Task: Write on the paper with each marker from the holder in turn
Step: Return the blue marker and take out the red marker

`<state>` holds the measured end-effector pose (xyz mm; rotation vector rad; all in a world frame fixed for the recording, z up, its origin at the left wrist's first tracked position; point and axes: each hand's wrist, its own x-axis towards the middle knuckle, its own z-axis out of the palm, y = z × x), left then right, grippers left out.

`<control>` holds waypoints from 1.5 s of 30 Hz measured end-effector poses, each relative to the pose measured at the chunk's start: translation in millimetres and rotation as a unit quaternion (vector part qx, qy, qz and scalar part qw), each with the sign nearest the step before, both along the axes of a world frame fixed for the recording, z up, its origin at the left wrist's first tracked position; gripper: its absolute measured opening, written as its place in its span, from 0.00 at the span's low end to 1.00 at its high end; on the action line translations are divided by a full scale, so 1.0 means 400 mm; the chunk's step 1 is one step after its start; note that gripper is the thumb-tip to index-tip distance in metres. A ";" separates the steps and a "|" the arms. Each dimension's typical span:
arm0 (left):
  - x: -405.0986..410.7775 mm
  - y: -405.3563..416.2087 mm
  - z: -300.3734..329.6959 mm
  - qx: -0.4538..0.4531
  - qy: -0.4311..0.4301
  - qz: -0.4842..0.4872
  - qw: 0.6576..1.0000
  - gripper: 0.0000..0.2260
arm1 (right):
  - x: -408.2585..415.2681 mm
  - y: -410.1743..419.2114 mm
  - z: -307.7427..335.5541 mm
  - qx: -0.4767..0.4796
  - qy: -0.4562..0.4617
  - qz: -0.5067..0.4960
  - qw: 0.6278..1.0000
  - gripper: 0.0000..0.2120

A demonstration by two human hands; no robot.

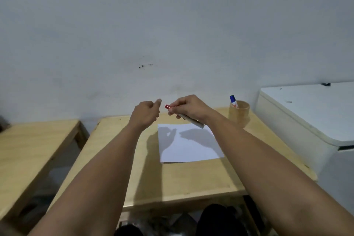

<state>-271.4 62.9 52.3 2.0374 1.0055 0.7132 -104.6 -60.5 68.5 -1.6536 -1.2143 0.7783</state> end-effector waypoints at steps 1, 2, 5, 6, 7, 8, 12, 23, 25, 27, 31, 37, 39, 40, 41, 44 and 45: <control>-0.021 0.004 -0.002 -0.009 -0.005 0.003 1.000 0.29 | -0.027 0.019 -0.003 0.003 -0.007 0.009 1.000 0.09; -0.041 0.007 -0.003 -0.015 -0.004 0.006 1.000 0.31 | -0.053 0.037 -0.004 -0.004 -0.012 0.016 1.000 0.10; -0.082 0.027 -0.012 -0.033 -0.015 0.002 0.999 0.33 | -0.111 0.085 0.000 -0.032 -0.012 0.052 0.998 0.11; -0.093 0.035 -0.015 -0.043 -0.022 -0.004 0.999 0.31 | -0.120 0.097 0.001 -0.038 -0.008 0.067 0.997 0.09; -0.103 0.043 -0.018 -0.052 -0.031 -0.009 0.998 0.30 | -0.125 0.107 0.000 -0.043 -0.006 0.082 0.996 0.09; -0.110 0.049 -0.021 -0.058 -0.037 -0.013 0.998 0.28 | -0.127 0.116 -0.002 -0.046 -0.010 0.093 0.995 0.09; -0.094 0.084 -0.038 -0.054 -0.010 0.000 0.998 0.21 | -0.119 0.153 -0.026 -0.030 -0.093 0.086 0.992 0.08; -0.103 0.236 -0.198 0.261 0.323 0.012 0.910 0.21 | 0.128 0.130 -0.129 0.101 0.073 -0.206 0.971 0.06; -0.082 0.208 -0.239 0.297 0.375 -0.018 0.878 0.20 | 0.137 0.129 -0.136 0.103 0.163 -0.228 0.954 0.05; -0.080 0.191 -0.269 0.305 0.389 -0.021 0.869 0.20 | 0.146 0.118 -0.141 0.106 0.219 -0.226 0.943 0.05; -0.087 0.185 -0.300 0.307 0.389 -0.015 0.869 0.21 | 0.152 0.101 -0.134 0.134 0.325 -0.227 0.908 0.11; -0.088 0.146 -0.259 0.354 0.269 0.035 0.895 0.23 | 0.157 0.081 -0.132 0.158 0.437 -0.191 0.864 0.17; -0.077 0.101 -0.243 0.357 0.223 -0.029 0.907 0.23 | 0.143 0.081 -0.139 0.160 0.418 -0.178 0.876 0.12; -0.072 0.071 -0.241 0.339 0.216 -0.067 0.913 0.24 | 0.134 0.086 -0.142 0.148 0.387 -0.185 0.891 0.07; -0.068 0.042 -0.246 0.316 0.222 -0.102 0.917 0.25 | 0.115 0.092 -0.143 0.135 0.355 -0.194 0.905 0.05; -0.070 -0.006 -0.275 0.274 0.279 -0.172 0.904 0.29 | 0.060 0.132 -0.161 0.099 0.274 -0.225 0.930 0.16; -0.074 -0.010 -0.286 0.268 0.294 -0.184 0.899 0.29 | 0.040 0.147 -0.170 0.092 0.257 -0.221 0.936 0.14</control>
